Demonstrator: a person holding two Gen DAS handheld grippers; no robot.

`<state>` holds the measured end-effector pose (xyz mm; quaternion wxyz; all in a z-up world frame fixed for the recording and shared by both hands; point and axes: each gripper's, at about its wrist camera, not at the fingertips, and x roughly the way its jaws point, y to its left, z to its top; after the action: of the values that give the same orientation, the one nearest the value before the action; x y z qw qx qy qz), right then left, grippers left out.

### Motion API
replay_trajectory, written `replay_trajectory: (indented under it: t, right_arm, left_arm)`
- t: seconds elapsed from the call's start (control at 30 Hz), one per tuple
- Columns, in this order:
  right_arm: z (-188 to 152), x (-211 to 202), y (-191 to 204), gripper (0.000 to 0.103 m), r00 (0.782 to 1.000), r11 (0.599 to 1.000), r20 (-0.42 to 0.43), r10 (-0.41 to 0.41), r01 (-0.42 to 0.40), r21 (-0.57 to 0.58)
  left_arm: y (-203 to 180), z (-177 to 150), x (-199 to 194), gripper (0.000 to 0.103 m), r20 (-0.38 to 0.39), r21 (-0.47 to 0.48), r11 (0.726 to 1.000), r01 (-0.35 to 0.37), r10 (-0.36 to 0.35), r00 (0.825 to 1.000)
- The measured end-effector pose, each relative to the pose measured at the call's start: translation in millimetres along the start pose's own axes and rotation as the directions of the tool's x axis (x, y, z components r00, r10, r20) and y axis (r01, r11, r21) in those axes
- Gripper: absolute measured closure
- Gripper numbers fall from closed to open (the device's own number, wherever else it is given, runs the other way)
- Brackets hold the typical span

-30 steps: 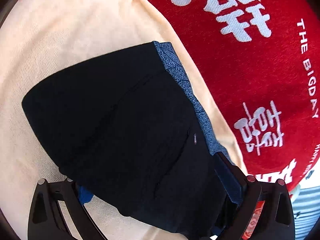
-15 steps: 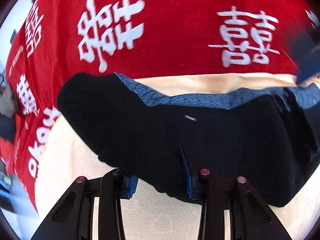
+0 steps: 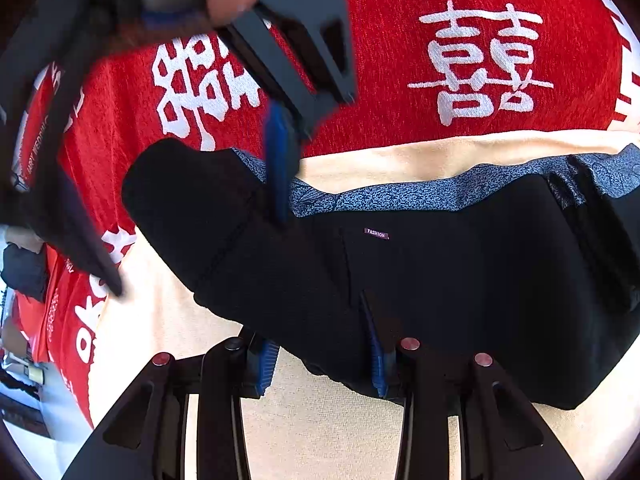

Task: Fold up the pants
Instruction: 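Lift the grasped half with both grippers and fold it over the other half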

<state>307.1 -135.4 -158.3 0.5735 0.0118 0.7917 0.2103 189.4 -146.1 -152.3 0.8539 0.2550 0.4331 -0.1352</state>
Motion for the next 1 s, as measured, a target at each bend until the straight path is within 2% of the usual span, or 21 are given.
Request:
replay_trajectory:
  t: [0.03, 0.07, 0.13, 0.27, 0.33, 0.47, 0.6, 0.7, 0.87, 0.93, 1.0]
  right_arm:
    - [-4, -3, -3, 0.078, 1.000, 1.000, 0.026, -0.006, 0.006, 0.003]
    - [-9, -9, -8, 0.081, 0.998, 1.000, 0.060, 0.008, -0.009, 0.014]
    - [-23, -25, -17, 0.083, 0.991, 0.999, 0.123, 0.043, -0.046, 0.024]
    - [-63, -62, -37, 0.083, 0.963, 0.989, 0.242, 0.120, -0.138, 0.056]
    - [-86, -81, -50, 0.083, 0.938, 0.980, 0.309, 0.157, -0.188, 0.073]
    - [-142, -111, -74, 0.083, 0.866, 0.956, 0.455, 0.208, -0.279, 0.093]
    - [-207, -140, -114, 0.083, 0.790, 0.928, 0.575, 0.214, -0.348, 0.133]
    - [-258, -149, -149, 0.083, 0.740, 0.904, 0.642, 0.199, -0.392, 0.172]
    - [-348, -143, -220, 0.083, 0.676, 0.835, 0.717, 0.172, -0.486, 0.257]
    - [-372, -128, -243, 0.083, 0.663, 0.805, 0.732, 0.160, -0.516, 0.292]
    - [-396, -108, -271, 0.083, 0.659, 0.776, 0.738, 0.145, -0.539, 0.328]
  left_arm:
    - [1, 1, 1, 0.064, -0.013, -0.010, 1.000, 0.000, 0.000, 1.000]
    - [2, 2, 2, 0.064, -0.026, -0.022, 1.000, 0.009, -0.009, 1.000]
    - [3, 4, -4, 0.064, -0.010, -0.035, 0.999, 0.027, -0.028, 1.000]
    - [-15, 14, -35, 0.064, 0.053, 0.035, 0.998, 0.053, -0.055, 0.997]
    - [-22, 20, -51, 0.064, 0.074, 0.044, 0.996, 0.081, -0.084, 0.994]
    - [-40, 39, -87, 0.064, 0.110, 0.062, 0.986, 0.153, -0.159, 0.981]
    - [-76, 61, -120, 0.064, 0.136, 0.106, 0.969, 0.222, -0.235, 0.963]
    - [-113, 77, -139, 0.064, 0.135, 0.144, 0.951, 0.273, -0.292, 0.947]
    - [-191, 87, -154, 0.064, 0.102, 0.242, 0.911, 0.335, -0.367, 0.925]
    - [-227, 84, -154, 0.064, 0.076, 0.296, 0.891, 0.344, -0.380, 0.922]
    - [-256, 79, -148, 0.064, 0.039, 0.327, 0.873, 0.362, -0.395, 0.918]
